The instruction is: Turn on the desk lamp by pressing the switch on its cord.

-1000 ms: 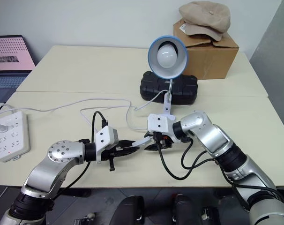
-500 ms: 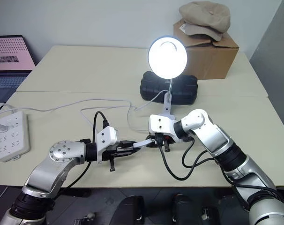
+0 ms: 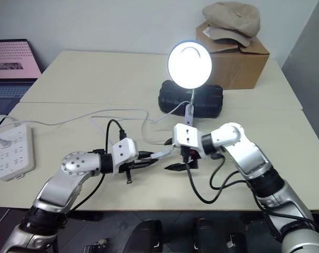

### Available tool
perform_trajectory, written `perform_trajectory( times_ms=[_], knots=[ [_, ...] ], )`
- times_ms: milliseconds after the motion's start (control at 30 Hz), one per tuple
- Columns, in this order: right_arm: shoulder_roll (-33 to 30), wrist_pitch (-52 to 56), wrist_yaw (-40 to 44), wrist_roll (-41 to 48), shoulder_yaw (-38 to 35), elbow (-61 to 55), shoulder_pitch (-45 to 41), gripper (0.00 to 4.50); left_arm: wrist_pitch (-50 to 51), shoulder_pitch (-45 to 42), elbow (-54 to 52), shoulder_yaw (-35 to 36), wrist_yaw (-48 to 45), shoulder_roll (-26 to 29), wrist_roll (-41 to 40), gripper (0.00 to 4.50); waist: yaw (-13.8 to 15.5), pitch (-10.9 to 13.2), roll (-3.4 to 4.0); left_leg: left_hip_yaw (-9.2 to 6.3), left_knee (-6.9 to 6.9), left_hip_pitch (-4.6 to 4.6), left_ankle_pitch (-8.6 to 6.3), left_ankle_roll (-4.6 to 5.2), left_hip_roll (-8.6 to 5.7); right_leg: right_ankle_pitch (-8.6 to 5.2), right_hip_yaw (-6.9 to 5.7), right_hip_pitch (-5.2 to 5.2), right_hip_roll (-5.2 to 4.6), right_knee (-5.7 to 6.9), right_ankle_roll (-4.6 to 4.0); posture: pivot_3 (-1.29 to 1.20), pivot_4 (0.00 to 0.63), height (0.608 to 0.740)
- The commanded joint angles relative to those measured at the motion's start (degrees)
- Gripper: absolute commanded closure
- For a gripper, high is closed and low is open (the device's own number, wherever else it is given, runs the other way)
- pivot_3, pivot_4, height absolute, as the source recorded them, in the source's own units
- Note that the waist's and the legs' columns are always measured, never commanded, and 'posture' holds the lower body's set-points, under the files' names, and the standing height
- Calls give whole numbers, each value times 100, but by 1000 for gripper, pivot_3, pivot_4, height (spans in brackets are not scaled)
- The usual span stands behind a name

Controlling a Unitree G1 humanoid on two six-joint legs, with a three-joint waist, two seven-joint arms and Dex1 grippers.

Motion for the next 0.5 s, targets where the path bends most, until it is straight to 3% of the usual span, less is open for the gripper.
perform_trajectory(
  times_ms=[33,300,367,500],
  knots=[
    [-182,262,-476,12,-513,-510,272,0,-406,-279,459,-151,177,-251,255,4102,-3,0,0,1,0,0,0,0,0,0,1,0,0,0,0,0,150,740],
    [-522,552,-1238,-145,-881,-1296,1176,0,-962,-780,1637,-250,379,-816,512,4102,-46,0,0,0,-3,0,0,0,2,0,4,-3,5,2,0,0,150,740],
    [-521,506,-1378,-213,-860,-1393,1290,0,-1044,-814,1744,-214,365,-862,493,3379,-37,0,0,-4,-3,0,0,0,2,-1,-2,-1,5,2,1,0,150,740],
    [-470,585,-1508,-182,-860,-1510,1371,0,-957,-799,1603,-58,111,-884,155,2676,-51,0,0,2,0,-1,0,0,1,1,6,-3,4,2,3,0,150,740]
  ],
)
